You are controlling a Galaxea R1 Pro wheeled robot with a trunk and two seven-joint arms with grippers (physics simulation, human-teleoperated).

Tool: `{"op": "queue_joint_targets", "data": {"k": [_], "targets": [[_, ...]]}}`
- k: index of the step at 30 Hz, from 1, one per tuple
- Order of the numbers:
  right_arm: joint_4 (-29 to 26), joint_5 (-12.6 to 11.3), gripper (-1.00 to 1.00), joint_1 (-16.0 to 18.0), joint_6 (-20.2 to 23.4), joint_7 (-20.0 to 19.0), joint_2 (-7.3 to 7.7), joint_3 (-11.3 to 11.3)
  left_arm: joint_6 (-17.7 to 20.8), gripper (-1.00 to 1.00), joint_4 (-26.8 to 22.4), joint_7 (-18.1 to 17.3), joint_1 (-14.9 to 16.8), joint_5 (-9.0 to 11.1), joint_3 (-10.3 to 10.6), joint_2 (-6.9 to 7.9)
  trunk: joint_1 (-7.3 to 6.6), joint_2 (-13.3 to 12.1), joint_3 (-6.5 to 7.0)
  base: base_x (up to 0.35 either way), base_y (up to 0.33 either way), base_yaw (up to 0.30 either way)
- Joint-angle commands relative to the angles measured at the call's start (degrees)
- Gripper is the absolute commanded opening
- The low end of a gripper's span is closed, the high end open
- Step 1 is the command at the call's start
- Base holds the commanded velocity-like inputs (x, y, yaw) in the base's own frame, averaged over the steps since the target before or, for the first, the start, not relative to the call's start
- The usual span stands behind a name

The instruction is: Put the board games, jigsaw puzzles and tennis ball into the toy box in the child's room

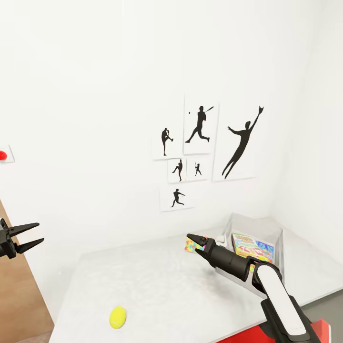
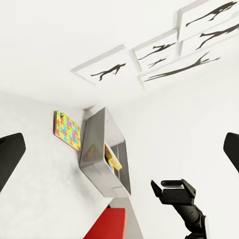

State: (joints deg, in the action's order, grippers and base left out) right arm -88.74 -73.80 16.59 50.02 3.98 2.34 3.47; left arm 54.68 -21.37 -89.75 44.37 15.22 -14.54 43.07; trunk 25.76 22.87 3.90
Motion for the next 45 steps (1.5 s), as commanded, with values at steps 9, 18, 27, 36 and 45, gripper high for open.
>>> {"op": "queue_joint_targets", "data": {"k": [9, 18, 27, 36, 45], "targets": [[-0.03, -0.47, 1.00, 0.02, 0.08, 0.42, 0.04, 0.05, 0.61, 1.00, 0.01, -0.25, 0.02, -0.10, -0.05, 0.00, 0.02, 0.05, -0.03, 0.010, 0.000, 0.000], [-0.03, -0.47, 1.00, 0.02, 0.08, 0.42, 0.04, 0.05, 0.61, 1.00, 0.01, -0.25, 0.02, -0.10, -0.05, 0.00, 0.02, 0.05, -0.03, 0.075, 0.000, 0.000], [-0.03, -0.47, 1.00, 0.02, 0.08, 0.42, 0.04, 0.05, 0.61, 1.00, 0.01, -0.25, 0.02, -0.10, -0.05, 0.00, 0.02, 0.05, -0.03, 0.008, 0.000, 0.000], [-0.03, -0.47, 1.00, 0.02, 0.08, 0.42, 0.04, 0.05, 0.61, 1.00, 0.01, -0.25, 0.02, -0.10, -0.04, 0.00, 0.02, 0.05, -0.03, 0.091, 0.000, 0.000], [-0.03, -0.47, 1.00, 0.02, 0.08, 0.35, 0.04, 0.05, 0.61, 1.00, 0.01, -0.25, 0.02, -0.10, -0.05, 0.00, 0.02, 0.05, -0.03, 0.012, 0.000, 0.000]]}}
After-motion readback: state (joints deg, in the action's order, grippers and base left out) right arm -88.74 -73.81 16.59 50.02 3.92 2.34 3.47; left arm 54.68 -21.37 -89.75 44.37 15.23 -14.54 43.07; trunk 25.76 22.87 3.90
